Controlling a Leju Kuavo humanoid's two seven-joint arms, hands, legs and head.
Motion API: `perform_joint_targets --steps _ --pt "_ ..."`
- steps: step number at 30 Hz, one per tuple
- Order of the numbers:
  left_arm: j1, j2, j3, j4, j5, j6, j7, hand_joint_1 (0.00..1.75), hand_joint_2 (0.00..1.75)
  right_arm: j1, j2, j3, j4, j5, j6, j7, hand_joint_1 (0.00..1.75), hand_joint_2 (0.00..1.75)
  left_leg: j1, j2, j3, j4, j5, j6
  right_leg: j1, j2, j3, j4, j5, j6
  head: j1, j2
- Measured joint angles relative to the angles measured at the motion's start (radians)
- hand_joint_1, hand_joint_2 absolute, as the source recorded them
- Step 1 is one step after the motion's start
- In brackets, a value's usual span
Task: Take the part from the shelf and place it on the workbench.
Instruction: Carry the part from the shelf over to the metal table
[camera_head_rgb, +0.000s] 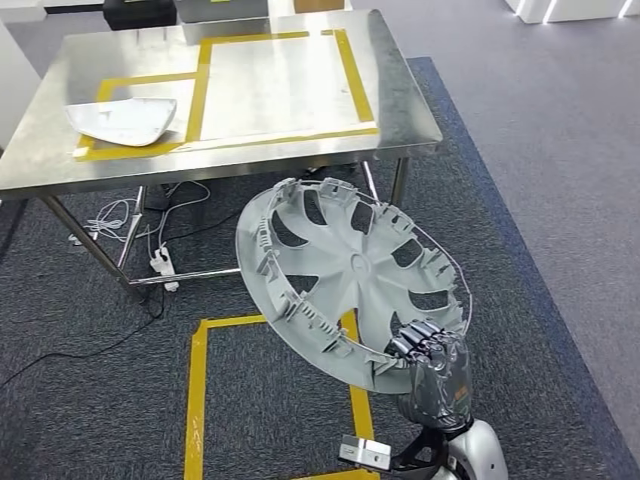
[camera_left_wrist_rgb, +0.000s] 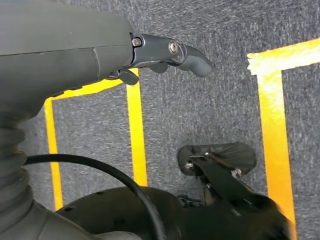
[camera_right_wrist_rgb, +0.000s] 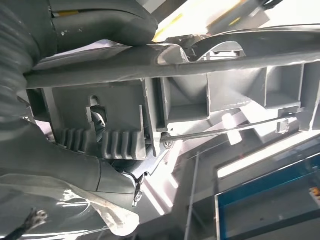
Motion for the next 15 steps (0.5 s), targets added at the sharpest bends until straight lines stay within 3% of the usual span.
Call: perform_joint_targets --steps 2,4,6,7,8,10,11,12,13,15 --pt "0.002 0.000 -0.003 0.000 0.000 0.005 -0.023 0.00 1.75 -0.003 0.000 0.003 0.002 0.000 0.000 0.005 1.75 1.75 -0.009 0.028 0.020 -0.047 -0.001 0.013 0.007 -0.021 0.003 -0.002 -0.009 0.011 0.003 0.000" --pt "0.003 0.000 -0.004 0.000 0.000 0.010 -0.036 0.00 1.75 -0.006 -0.001 0.006 0.003 -0.001 0.000 0.008 1.75 1.75 -0.009 0.009 0.020 -0.053 -0.003 0.027 0.008 -0.037 0.016 -0.008 -0.015 0.020 0.008 0.000" --pt "0.005 0.000 -0.004 0.001 0.000 0.014 -0.043 0.00 1.75 -0.007 -0.001 0.010 0.004 -0.001 0.000 0.009 1.75 1.75 -0.005 -0.015 0.023 -0.061 0.000 0.040 0.004 0.004 0.012 0.017 -0.038 0.027 0.012 0.000" --pt "0.004 0.000 -0.004 0.001 0.000 0.016 -0.048 0.00 1.75 -0.007 -0.002 0.011 0.004 -0.001 0.000 0.009 1.75 1.75 -0.002 -0.027 0.026 -0.064 0.000 0.046 0.002 0.036 -0.011 0.061 -0.063 0.029 0.016 0.000" --pt "0.003 0.000 -0.004 0.001 0.000 0.019 -0.054 0.00 1.75 -0.006 -0.004 0.011 0.004 -0.001 0.000 0.009 1.75 1.75 -0.002 -0.039 0.026 -0.064 0.000 0.051 0.002 0.066 -0.044 0.124 -0.091 0.028 0.019 0.000" --pt "0.001 -0.001 -0.004 0.001 0.000 0.024 -0.070 0.00 1.75 -0.003 -0.007 0.011 0.004 -0.001 0.000 0.008 1.75 1.75 -0.003 -0.067 0.027 -0.064 -0.002 0.056 0.004 0.085 -0.122 0.252 -0.128 0.026 0.021 0.000" --pt "0.001 -0.001 -0.004 0.001 0.000 0.027 -0.079 0.00 1.75 -0.002 -0.009 0.011 0.004 -0.002 0.000 0.008 1.75 1.75 -0.004 -0.083 0.029 -0.064 -0.004 0.057 0.004 0.087 -0.147 0.277 -0.120 0.025 0.021 0.000" --pt "0.002 -0.001 -0.004 0.001 0.000 0.031 -0.088 0.00 1.75 0.000 -0.010 0.011 0.004 -0.002 0.000 0.008 1.75 1.75 -0.005 -0.099 0.032 -0.063 -0.005 0.056 0.005 0.089 -0.153 0.263 -0.091 0.022 0.021 0.000" --pt "0.002 0.000 -0.003 0.001 0.000 0.036 -0.097 0.00 1.75 0.002 -0.010 0.010 0.004 -0.003 0.000 0.008 1.75 1.75 -0.005 -0.115 0.035 -0.063 -0.007 0.055 0.005 0.096 -0.141 0.213 -0.046 0.019 0.021 0.000" --pt "0.003 -0.001 -0.003 0.001 0.000 0.046 -0.114 0.00 1.75 0.004 -0.011 0.010 0.003 -0.003 0.000 0.006 1.75 1.75 -0.005 -0.142 0.040 -0.060 -0.012 0.049 0.002 0.135 -0.097 0.087 0.027 0.012 0.020 0.000"
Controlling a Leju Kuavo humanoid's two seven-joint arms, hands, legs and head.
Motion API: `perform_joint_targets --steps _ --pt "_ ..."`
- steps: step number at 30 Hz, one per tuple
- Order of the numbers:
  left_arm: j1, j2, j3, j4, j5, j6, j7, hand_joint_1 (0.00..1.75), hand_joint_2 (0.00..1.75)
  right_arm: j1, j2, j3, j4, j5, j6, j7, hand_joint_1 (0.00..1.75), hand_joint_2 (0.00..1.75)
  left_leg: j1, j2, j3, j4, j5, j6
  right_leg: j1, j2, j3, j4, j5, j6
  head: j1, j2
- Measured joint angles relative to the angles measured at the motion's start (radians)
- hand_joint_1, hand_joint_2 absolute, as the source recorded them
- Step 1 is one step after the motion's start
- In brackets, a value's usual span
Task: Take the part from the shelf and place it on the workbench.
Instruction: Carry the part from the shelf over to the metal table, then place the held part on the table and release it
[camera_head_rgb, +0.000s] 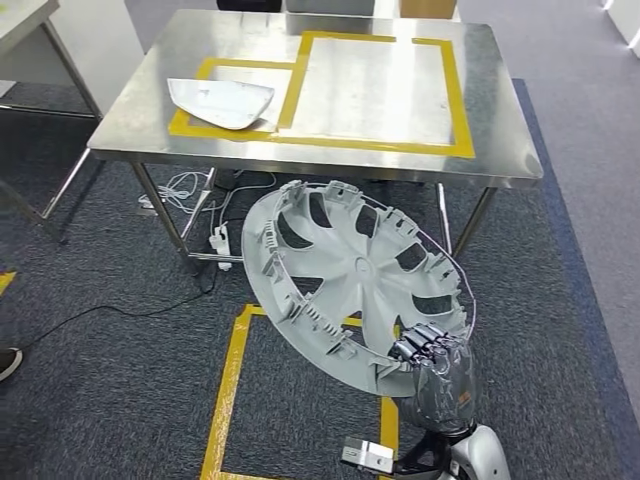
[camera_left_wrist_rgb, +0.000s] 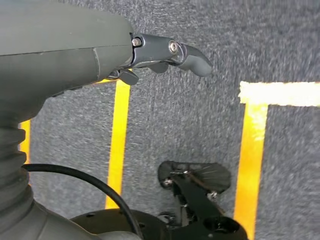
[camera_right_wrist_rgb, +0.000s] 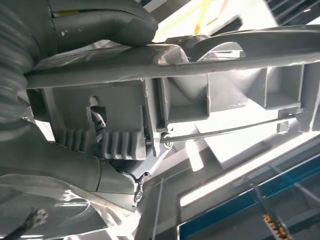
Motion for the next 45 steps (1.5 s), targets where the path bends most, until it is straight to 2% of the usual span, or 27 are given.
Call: perform_joint_targets --steps 2,4,6,8,10,11,12,13,15,16,19,21,22,24,26,27,28,30,31,32,35,37,40,41,42,43,45 --pt "0.000 0.000 0.000 0.000 0.000 0.008 -0.011 0.00 1.75 0.004 -0.001 0.000 -0.004 0.000 0.000 -0.004 1.75 1.75 0.002 -0.022 -0.005 0.002 0.000 -0.011 -0.001 0.030 0.030 -0.064 0.015 -0.004 -0.002 0.000" --pt "0.004 0.001 0.001 0.000 0.000 0.013 -0.021 0.00 1.75 0.008 -0.001 -0.001 -0.008 -0.001 0.000 -0.010 1.75 1.75 0.005 -0.040 -0.011 0.001 0.003 -0.022 -0.001 0.020 0.040 -0.075 0.012 -0.008 -0.003 0.000" --pt "0.007 0.003 0.002 0.001 -0.001 0.018 -0.033 0.00 1.75 0.011 0.001 -0.004 -0.013 -0.005 0.000 -0.024 1.75 1.75 0.002 -0.007 -0.020 0.022 -0.011 -0.034 -0.004 -0.003 0.049 -0.082 0.014 -0.017 -0.007 0.000" --pt "0.004 0.004 0.003 0.001 -0.004 0.022 -0.044 0.00 1.75 0.017 0.012 -0.017 -0.024 -0.013 0.000 -0.061 1.75 1.75 0.001 0.053 -0.063 0.117 -0.061 -0.045 -0.005 -0.033 0.059 -0.086 0.010 -0.027 -0.013 0.000" --pt "0.002 0.003 0.004 0.001 -0.008 0.024 -0.050 0.00 1.75 0.021 0.030 -0.036 -0.036 -0.019 0.000 -0.111 1.75 1.75 0.008 0.076 -0.126 0.244 -0.110 -0.053 -0.003 -0.063 0.064 -0.086 0.005 -0.032 -0.016 0.000" --pt "0.003 0.003 0.004 0.001 -0.011 0.024 -0.051 0.00 1.75 0.023 0.041 -0.044 -0.042 -0.020 0.000 -0.137 1.75 1.75 0.011 0.078 -0.143 0.278 -0.114 -0.056 -0.003 -0.076 0.067 -0.086 0.002 -0.032 -0.016 0.000" --pt "0.004 0.003 0.005 0.001 -0.015 0.024 -0.051 0.00 1.75 0.023 0.053 -0.054 -0.050 -0.022 0.000 -0.164 1.75 1.75 0.013 0.080 -0.141 0.271 -0.097 -0.057 -0.003 -0.089 0.071 -0.086 -0.001 -0.031 -0.016 0.000" --pt "0.005 0.004 0.006 0.001 -0.019 0.023 -0.051 0.00 1.75 0.024 0.068 -0.066 -0.058 -0.025 0.000 -0.193 1.75 1.75 0.014 0.084 -0.119 0.226 -0.065 -0.057 -0.003 -0.099 0.076 -0.086 -0.005 -0.029 -0.016 0.000" --pt "0.005 0.005 0.009 0.001 -0.028 0.023 -0.051 0.00 1.75 0.021 0.101 -0.092 -0.077 -0.039 0.000 -0.246 1.75 1.75 0.011 0.098 -0.050 0.091 -0.002 -0.051 -0.001 -0.116 0.082 -0.086 -0.014 -0.020 -0.016 0.000" --pt "0.004 0.005 0.010 0.001 -0.031 0.023 -0.051 0.00 1.75 0.017 0.116 -0.104 -0.086 -0.049 0.000 -0.264 1.75 1.75 0.009 0.104 -0.025 0.041 0.010 -0.046 0.001 -0.120 0.082 -0.085 -0.019 -0.014 -0.016 0.000" --pt "0.008 0.005 0.015 0.001 -0.035 0.022 -0.053 0.00 1.75 0.004 0.149 -0.128 -0.108 -0.075 0.000 -0.293 1.75 1.75 0.003 0.106 -0.007 0.003 0.001 -0.031 0.004 -0.130 0.088 -0.089 -0.024 0.002 -0.015 0.000" --pt "0.009 0.005 0.018 0.001 -0.035 0.021 -0.053 0.00 1.75 0.000 0.163 -0.138 -0.117 -0.081 0.000 -0.299 1.75 1.75 0.006 0.104 -0.004 -0.004 0.002 -0.019 0.002 -0.111 0.087 -0.077 -0.036 0.010 -0.014 0.000" --pt "0.008 0.006 0.019 0.001 -0.035 0.022 -0.054 0.00 1.75 0.000 0.167 -0.142 -0.120 -0.083 0.000 -0.301 1.75 1.75 0.008 0.102 -0.002 -0.008 0.004 -0.013 0.001 -0.093 0.072 -0.047 -0.054 0.013 -0.013 0.000" --pt "0.004 0.006 0.020 0.001 -0.035 0.022 -0.054 0.00 1.75 0.000 0.171 -0.150 -0.123 -0.085 0.000 -0.302 1.75 1.75 0.009 0.099 0.000 -0.010 0.003 -0.004 0.001 -0.058 0.005 0.075 -0.110 0.015 -0.010 0.000" --pt "0.002 0.005 0.021 0.001 -0.035 0.022 -0.054 0.00 1.75 0.001 0.171 -0.156 -0.124 -0.085 0.000 -0.302 1.75 1.75 0.006 0.092 0.002 -0.009 -0.001 0.001 0.002 -0.049 -0.064 0.186 -0.135 0.015 -0.010 0.000" --pt "0.002 0.005 0.021 0.001 -0.035 0.022 -0.054 0.00 1.75 0.002 0.172 -0.158 -0.124 -0.085 0.000 -0.302 1.75 1.75 0.005 0.088 0.004 -0.009 -0.002 0.002 0.002 -0.048 -0.076 0.193 -0.119 0.014 -0.010 0.000" --pt "0.002 0.004 0.022 0.001 -0.035 0.022 -0.054 0.00 1.75 0.004 0.172 -0.161 -0.124 -0.085 0.000 -0.302 1.75 1.75 0.005 0.084 0.008 -0.009 -0.005 0.001 0.002 -0.048 -0.068 0.159 -0.084 0.012 -0.010 0.000" --pt "0.002 0.004 0.024 0.001 -0.036 0.024 -0.054 0.00 1.75 0.005 0.174 -0.165 -0.124 -0.085 0.000 -0.302 1.75 1.75 0.003 0.076 0.017 -0.008 -0.011 -0.004 0.003 -0.045 -0.016 0.028 -0.005 0.006 -0.010 0.000" --pt "0.001 0.003 0.025 0.001 -0.036 0.024 -0.054 0.00 1.75 0.005 0.175 -0.167 -0.124 -0.086 0.000 -0.302 1.75 1.75 0.002 0.072 0.018 -0.006 -0.014 -0.008 0.004 -0.043 0.009 -0.028 0.016 0.001 -0.010 0.000" --pt "0.001 0.003 0.027 0.001 -0.036 0.025 -0.054 0.00 1.75 0.006 0.177 -0.168 -0.125 -0.087 0.000 -0.303 1.75 1.75 0.001 0.071 0.017 -0.004 -0.015 -0.013 0.006 -0.042 0.025 -0.061 0.023 -0.003 -0.011 0.000" --pt "0.001 0.004 0.029 0.001 -0.037 0.026 -0.054 0.00 1.75 0.009 0.183 -0.171 -0.126 -0.090 0.000 -0.303 1.75 1.75 0.002 0.070 0.015 -0.003 -0.017 -0.026 0.007 -0.041 0.036 -0.077 0.019 -0.015 -0.012 0.000" --pt "0.000 0.004 0.030 0.001 -0.038 0.027 -0.054 0.00 1.75 0.010 0.188 -0.175 -0.126 -0.090 0.000 -0.303 1.75 1.75 0.005 0.074 0.003 0.032 -0.042 -0.037 0.003 -0.044 0.041 -0.083 0.020 -0.026 -0.014 0.000" --pt "0.000 0.005 0.033 0.001 -0.039 0.026 -0.054 0.00 1.75 0.010 0.192 -0.177 -0.126 -0.091 0.000 -0.303 1.75 1.75 0.010 0.078 -0.075 0.206 -0.127 -0.050 0.002 -0.051 0.048 -0.085 0.017 -0.035 -0.016 0.000" --pt "0.001 0.005 0.034 0.001 -0.039 0.026 -0.054 0.00 1.75 0.011 0.192 -0.177 -0.125 -0.091 0.000 -0.302 1.75 1.75 0.012 0.078 -0.099 0.255 -0.139 -0.052 0.002 -0.052 0.050 -0.085 0.015 -0.036 -0.016 0.000" --pt "0.002 0.005 0.035 0.001 -0.040 0.025 -0.054 0.00 1.75 0.011 0.192 -0.177 -0.125 -0.091 0.000 -0.302 1.75 1.75 0.013 0.078 -0.108 0.271 -0.133 -0.054 0.002 -0.053 0.052 -0.085 0.014 -0.036 -0.016 0.000" --pt "0.003 0.006 0.035 0.001 -0.042 0.025 -0.054 0.00 1.75 0.012 0.193 -0.178 -0.124 -0.091 0.000 -0.301 1.75 1.75 0.014 0.079 -0.100 0.248 -0.107 -0.054 0.002 -0.052 0.055 -0.084 0.012 -0.035 -0.016 0.000" --pt "0.003 0.008 0.037 0.001 -0.044 0.024 -0.054 0.00 1.75 0.013 0.193 -0.178 -0.124 -0.091 0.000 -0.298 1.75 1.75 0.015 0.081 -0.043 0.124 -0.036 -0.050 0.002 -0.052 0.064 -0.084 0.006 -0.031 -0.016 0.000"
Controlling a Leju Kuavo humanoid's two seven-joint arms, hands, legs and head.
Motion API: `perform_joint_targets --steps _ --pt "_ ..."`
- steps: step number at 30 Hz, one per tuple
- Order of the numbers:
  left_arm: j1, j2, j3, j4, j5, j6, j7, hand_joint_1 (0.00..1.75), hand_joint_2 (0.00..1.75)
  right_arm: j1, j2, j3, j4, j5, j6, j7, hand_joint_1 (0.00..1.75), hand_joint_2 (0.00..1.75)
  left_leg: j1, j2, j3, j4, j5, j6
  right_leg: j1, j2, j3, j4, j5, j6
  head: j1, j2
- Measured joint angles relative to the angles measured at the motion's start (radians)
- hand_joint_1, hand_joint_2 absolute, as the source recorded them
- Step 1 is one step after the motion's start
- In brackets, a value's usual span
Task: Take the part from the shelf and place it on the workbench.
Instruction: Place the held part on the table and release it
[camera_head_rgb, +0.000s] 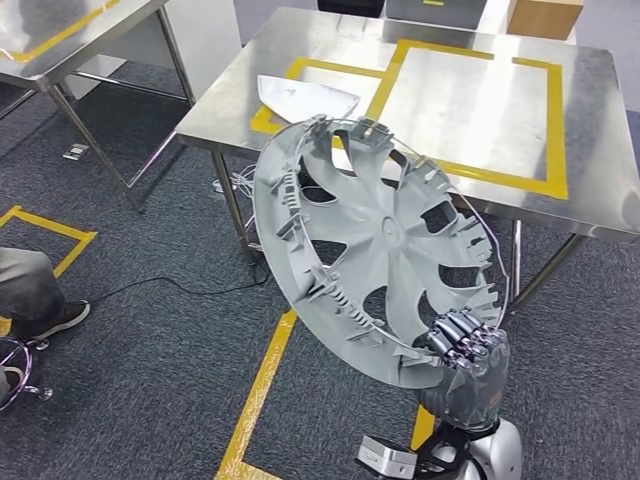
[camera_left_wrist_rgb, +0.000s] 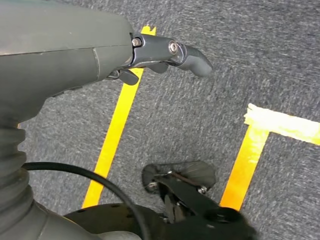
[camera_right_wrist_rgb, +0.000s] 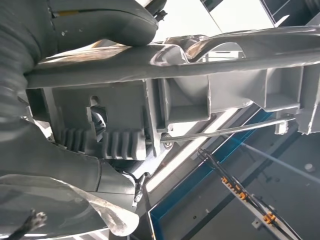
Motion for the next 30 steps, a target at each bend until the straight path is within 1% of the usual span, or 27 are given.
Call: perform_joint_targets --steps 1,2,3,5,6,7,8,10,11,12,13,14,15,16,17,18,20,21,22,23,24,25,26,27,29,30 --pt "0.000 0.001 0.001 0.000 -0.001 0.000 0.000 0.00 1.75 0.000 0.000 0.000 0.000 0.000 0.000 0.002 1.75 1.75 -0.001 0.002 0.028 -0.061 0.021 0.003 0.002 0.000 0.003 0.001 -0.003 0.004 0.000 0.000" --pt "-0.001 0.001 0.003 0.000 -0.002 0.000 0.000 0.00 1.75 0.000 0.000 0.000 0.000 0.000 0.000 0.003 1.75 1.75 -0.003 0.003 0.046 -0.100 0.029 0.007 0.004 0.000 0.003 0.001 -0.005 0.008 0.000 0.000" --pt "-0.002 0.001 0.004 0.000 -0.002 0.000 0.000 0.00 1.75 0.000 0.001 0.000 0.000 0.000 0.000 0.004 1.75 1.75 -0.006 0.004 0.053 -0.116 0.025 0.011 0.005 0.000 0.003 0.000 -0.006 0.013 0.000 0.000" --pt "-0.001 0.001 0.006 0.000 -0.003 -0.001 0.000 0.00 1.75 0.000 0.001 0.000 0.000 0.001 0.000 0.004 1.75 1.75 -0.006 0.004 0.053 -0.124 0.024 0.021 0.006 -0.001 0.003 -0.004 -0.007 0.025 0.001 0.000" --pt "0.000 0.001 0.006 0.000 -0.003 -0.001 0.000 0.00 1.75 0.000 0.001 0.000 0.000 0.001 0.000 0.004 1.75 1.75 -0.005 0.004 0.055 -0.128 0.024 0.027 0.005 -0.001 0.001 0.000 -0.013 0.029 0.003 0.000" --pt "0.000 0.001 0.007 0.000 -0.003 -0.001 0.000 0.00 1.75 0.000 0.001 0.000 0.000 0.001 0.000 0.005 1.75 1.75 -0.003 0.004 0.058 -0.132 0.026 0.034 0.005 0.000 -0.008 0.020 -0.028 0.033 0.004 0.000" --pt "0.000 0.001 0.007 0.000 -0.003 0.000 0.000 0.00 1.75 -0.001 0.001 0.000 0.000 0.000 0.000 0.005 1.75 1.75 -0.002 0.004 0.060 -0.136 0.026 0.040 0.004 0.002 -0.029 0.062 -0.051 0.036 0.006 0.000" --pt "-0.002 0.002 0.007 0.000 -0.004 0.000 0.000 0.00 1.75 -0.001 0.001 0.000 0.001 0.000 0.000 0.005 1.75 1.75 -0.004 0.004 0.060 -0.136 0.025 0.049 0.004 0.004 -0.098 0.195 -0.108 0.037 0.009 0.000" --pt "-0.002 0.002 0.007 0.000 -0.004 -0.001 0.000 0.00 1.75 0.000 0.001 0.000 0.001 0.000 0.000 0.005 1.75 1.75 -0.005 0.004 0.061 -0.136 0.023 0.050 0.004 0.004 -0.130 0.252 -0.123 0.038 0.009 0.000" --pt "-0.001 0.002 0.007 0.000 -0.004 -0.001 0.000 0.00 1.75 0.001 0.001 0.000 0.002 0.000 0.000 0.005 1.75 1.75 -0.007 0.004 0.062 -0.136 0.022 0.052 0.004 0.005 -0.150 0.279 -0.121 0.038 0.010 0.000" --pt "-0.001 0.001 0.007 0.000 -0.004 -0.001 0.000 0.00 1.75 0.001 0.001 -0.001 0.004 0.000 0.000 0.005 1.75 1.75 -0.007 0.003 0.064 -0.136 0.021 0.052 0.004 0.005 -0.150 0.266 -0.097 0.037 0.010 0.000" --pt "-0.001 0.001 0.007 0.000 -0.004 -0.001 0.000 0.00 1.75 0.002 0.001 -0.001 0.005 0.000 0.000 0.006 1.75 1.75 -0.008 0.001 0.067 -0.136 0.019 0.051 0.004 0.005 -0.131 0.216 -0.059 0.035 0.010 0.000" --pt "-0.001 0.001 0.007 0.000 -0.004 -0.001 0.000 0.00 1.75 0.001 0.001 -0.001 0.005 0.000 0.000 0.006 1.75 1.75 -0.008 -0.001 0.071 -0.136 0.016 0.048 0.005 0.005 -0.102 0.147 -0.020 0.032 0.010 0.000" --pt "-0.001 0.001 0.007 0.000 -0.004 -0.001 0.000 0.00 1.75 0.001 0.001 -0.001 0.006 0.000 0.000 0.006 1.75 1.75 -0.010 -0.002 0.073 -0.134 0.013 0.045 0.006 0.005 -0.071 0.082 0.006 0.029 0.009 0.000" --pt "-0.001 0.001 0.007 0.000 -0.004 -0.001 0.000 0.00 1.75 0.000 0.001 -0.001 0.006 0.000 0.000 0.006 1.75 1.75 -0.011 -0.003 0.073 -0.133 0.011 0.041 0.007 0.005 -0.048 0.036 0.019 0.026 0.009 0.000" --pt "-0.001 0.001 0.007 0.000 -0.004 -0.001 0.000 0.00 1.75 0.000 0.001 -0.001 0.006 0.000 0.000 0.006 1.75 1.75 -0.013 -0.003 0.072 -0.132 0.010 0.036 0.008 0.006 -0.036 0.013 0.019 0.023 0.008 0.000" --pt "-0.002 0.002 0.008 0.000 -0.004 -0.004 0.000 0.00 1.75 0.001 0.001 -0.001 0.006 -0.003 0.000 0.011 1.75 1.75 -0.013 -0.004 0.071 -0.132 0.010 0.027 0.009 0.007 -0.030 0.005 0.014 0.016 0.007 0.000" --pt "-0.002 0.002 0.008 0.000 -0.004 -0.005 -0.001 0.00 1.75 0.002 0.001 -0.001 0.006 -0.008 0.000 0.016 1.75 1.75 -0.012 -0.003 0.071 -0.129 0.007 0.022 0.007 0.006 -0.027 0.001 0.015 0.012 0.006 0.000" --pt "-0.002 0.002 0.009 0.000 -0.005 -0.005 -0.002 0.00 1.75 0.002 0.001 -0.001 0.006 -0.016 0.000 0.024 1.75 1.75 -0.011 -0.003 0.066 -0.114 -0.004 0.017 0.005 0.005 -0.023 -0.002 0.015 0.007 0.004 0.000" --pt "-0.003 0.003 0.010 0.000 -0.005 -0.005 -0.003 0.00 1.75 0.002 0.001 0.000 0.006 -0.026 0.000 0.032 1.75 1.75 -0.010 -0.002 0.053 -0.080 -0.024 0.011 0.002 0.003 -0.018 -0.005 0.015 0.002 0.003 0.000" --pt "-0.002 0.003 0.011 0.000 -0.006 -0.005 -0.003 0.00 1.75 0.001 0.001 0.002 0.007 -0.035 0.000 0.041 1.75 1.75 -0.008 -0.001 0.028 -0.027 -0.050 0.006 0.001 0.001 -0.015 -0.006 0.014 -0.002 0.002 0.000" --pt "-0.002 0.003 0.013 0.000 -0.006 -0.005 -0.004 0.00 1.75 0.001 0.001 0.004 0.007 -0.042 0.000 0.047 1.75 1.75 -0.006 0.000 0.004 0.023 -0.073 0.003 0.001 0.000 -0.013 -0.006 0.012 -0.004 0.001 0.000" --pt "-0.002 0.002 0.014 0.000 -0.007 -0.005 -0.004 0.00 1.75 0.001 0.001 0.005 0.007 -0.046 0.000 0.052 1.75 1.75 -0.004 0.000 -0.015 0.061 -0.090 0.001 0.001 0.000 -0.012 -0.006 0.011 -0.006 0.001 0.000" --pt "-0.002 0.002 0.015 0.000 -0.007 -0.005 -0.004 0.00 1.75 0.001 0.000 0.005 0.008 -0.048 0.000 0.054 1.75 1.75 -0.003 0.000 -0.025 0.082 -0.098 0.000 0.001 0.000 -0.011 -0.006 0.011 -0.006 0.002 0.000" --pt "-0.002 0.002 0.015 0.000 -0.007 -0.005 -0.004 0.00 1.75 0.001 0.000 0.005 0.008 -0.048 0.000 0.054 1.75 1.75 -0.003 0.000 -0.027 0.087 -0.099 0.000 0.001 0.000 -0.011 -0.006 0.010 -0.006 0.002 0.000" --pt "-0.001 0.002 0.015 0.000 -0.007 -0.005 -0.004 0.00 1.75 0.001 0.000 0.006 0.008 -0.050 0.000 0.056 1.75 1.75 -0.003 0.000 -0.036 0.103 -0.104 0.000 0.001 0.001 -0.011 -0.006 0.010 -0.006 0.002 0.000"
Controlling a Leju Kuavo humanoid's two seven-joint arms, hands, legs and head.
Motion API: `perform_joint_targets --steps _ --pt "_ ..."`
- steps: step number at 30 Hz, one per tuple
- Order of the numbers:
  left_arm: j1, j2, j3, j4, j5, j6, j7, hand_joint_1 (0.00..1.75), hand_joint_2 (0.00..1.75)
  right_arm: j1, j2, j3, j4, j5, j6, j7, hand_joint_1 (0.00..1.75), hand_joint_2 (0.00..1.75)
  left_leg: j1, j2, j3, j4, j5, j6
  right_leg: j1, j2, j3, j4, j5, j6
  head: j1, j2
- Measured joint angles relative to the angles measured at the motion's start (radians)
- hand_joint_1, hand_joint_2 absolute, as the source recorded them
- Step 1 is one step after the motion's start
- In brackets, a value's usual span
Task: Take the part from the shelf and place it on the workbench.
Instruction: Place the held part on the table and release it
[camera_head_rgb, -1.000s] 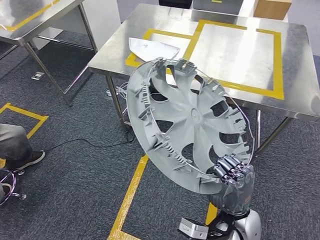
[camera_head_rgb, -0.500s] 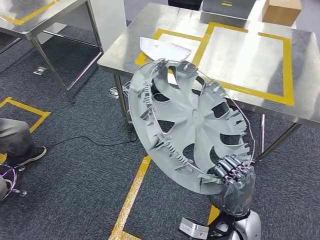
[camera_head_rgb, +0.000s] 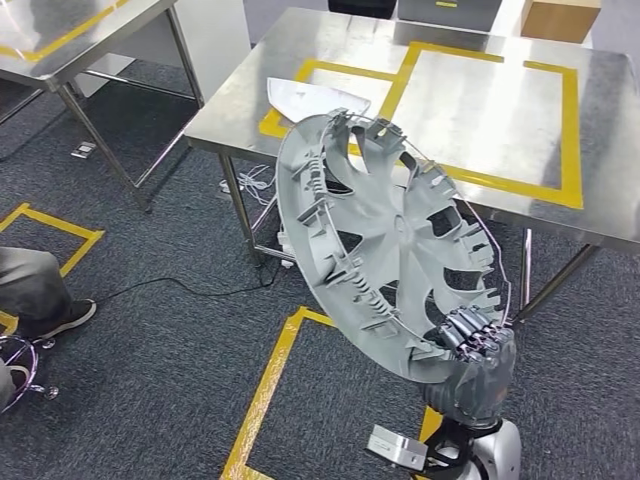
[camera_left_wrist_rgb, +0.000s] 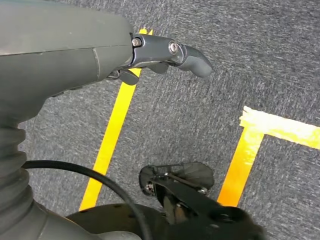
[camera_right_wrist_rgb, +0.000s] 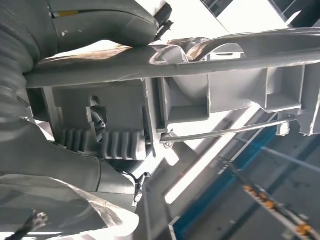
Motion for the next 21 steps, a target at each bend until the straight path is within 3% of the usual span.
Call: perform_joint_targets --steps 1,2,5,6,8,10,13,14,15,16,17,18,20,21 --pt "0.001 0.000 0.001 0.000 0.000 0.000 0.000 0.00 1.75 0.000 0.000 0.001 0.001 -0.002 0.000 0.003 1.75 1.75 0.000 0.000 -0.012 0.021 -0.005 -0.001 0.000 0.002 0.001 0.000 -0.001 0.000 0.000 0.000" --pt "0.001 0.000 0.003 0.000 -0.001 0.000 0.000 0.00 1.75 0.000 -0.002 0.005 0.002 -0.011 0.000 0.012 1.75 1.75 0.001 0.000 -0.015 0.018 0.013 -0.001 0.000 0.008 0.004 0.000 -0.002 0.001 -0.001 0.000" --pt "0.003 0.001 0.014 0.001 -0.002 0.000 0.000 0.00 1.75 -0.003 -0.012 0.024 0.008 -0.039 0.000 0.042 1.75 1.75 0.006 -0.042 0.060 -0.174 0.122 0.006 -0.001 0.051 0.007 0.003 -0.009 0.017 -0.001 0.000" --pt "0.003 0.001 0.016 0.001 -0.003 0.000 0.000 0.00 1.75 -0.004 -0.015 0.028 0.009 -0.043 0.000 0.047 1.75 1.75 0.005 -0.053 0.081 -0.223 0.136 0.010 -0.003 0.063 0.004 0.003 -0.009 0.025 -0.001 0.000" --pt "0.003 0.000 0.018 0.001 -0.004 0.000 0.000 0.00 1.75 -0.002 -0.022 0.033 0.009 -0.048 0.000 0.052 1.75 1.75 0.004 -0.038 0.083 -0.232 0.134 0.020 -0.007 0.073 -0.003 0.002 -0.009 0.038 0.000 0.000" --pt "0.001 -0.001 0.019 0.001 -0.004 0.000 -0.001 0.00 1.75 -0.002 -0.031 0.037 0.010 -0.054 0.000 0.057 1.75 1.75 0.007 -0.022 0.089 -0.240 0.135 0.034 -0.006 0.050 -0.025 0.040 -0.034 0.046 0.003 0.000" --pt "0.000 -0.001 0.022 0.001 -0.004 0.000 -0.001 0.00 1.75 -0.005 -0.045 0.046 0.012 -0.061 0.000 0.063 1.75 1.75 0.003 0.007 0.093 -0.243 0.131 0.048 -0.004 0.017 -0.121 0.223 -0.115 0.052 0.007 0.000" --pt "0.000 -0.001 0.023 0.001 -0.005 0.000 -0.001 0.00 1.75 -0.004 -0.049 0.048 0.013 -0.062 0.000 0.065 1.75 1.75 0.001 0.017 0.094 -0.242 0.129 0.050 -0.004 0.015 -0.147 0.269 -0.125 0.053 0.007 0.000" --pt "0.001 -0.001 0.024 0.001 -0.005 0.000 -0.001 0.00 1.75 -0.004 -0.052 0.049 0.013 -0.063 0.000 0.067 1.75 1.75 -0.001 0.027 0.096 -0.242 0.128 0.051 -0.004 0.014 -0.156 0.280 -0.116 0.054 0.007 0.000" --pt "0.001 -0.002 0.024 0.001 -0.005 0.000 -0.001 0.00 1.75 -0.003 -0.055 0.050 0.014 -0.065 0.000 0.071 1.75 1.75 -0.002 0.035 0.099 -0.242 0.125 0.051 -0.003 0.010 -0.145 0.252 -0.089 0.052 0.007 0.000" --pt "0.000 -0.002 0.025 0.001 -0.006 0.000 -0.001 0.00 1.75 -0.003 -0.057 0.050 0.015 -0.066 0.000 0.073 1.75 1.75 -0.003 0.043 0.103 -0.242 0.123 0.049 -0.002 -0.001 -0.115 0.190 -0.051 0.049 0.007 0.000" --pt "0.000 -0.002 0.025 0.001 -0.006 0.000 -0.001 0.00 1.75 -0.003 -0.059 0.051 0.015 -0.068 0.000 0.076 1.75 1.75 -0.004 0.051 0.107 -0.242 0.119 0.046 0.002 -0.029 -0.081 0.120 -0.021 0.045 0.007 0.000" --pt "0.001 -0.002 0.026 0.001 -0.007 0.000 -0.001 0.00 1.75 -0.006 -0.061 0.055 0.015 -0.070 0.000 0.079 1.75 1.75 -0.011 0.066 0.113 -0.239 0.113 0.037 0.012 -0.074 -0.031 0.023 0.009 0.034 0.006 0.000" --pt "0.001 -0.002 0.027 0.001 -0.008 0.000 -0.001 0.00 1.75 -0.007 -0.062 0.057 0.015 -0.071 0.000 0.079 1.75 1.75 -0.013 0.076 0.115 -0.238 0.112 0.034 0.017 -0.083 -0.024 0.009 0.008 0.030 0.006 0.000"
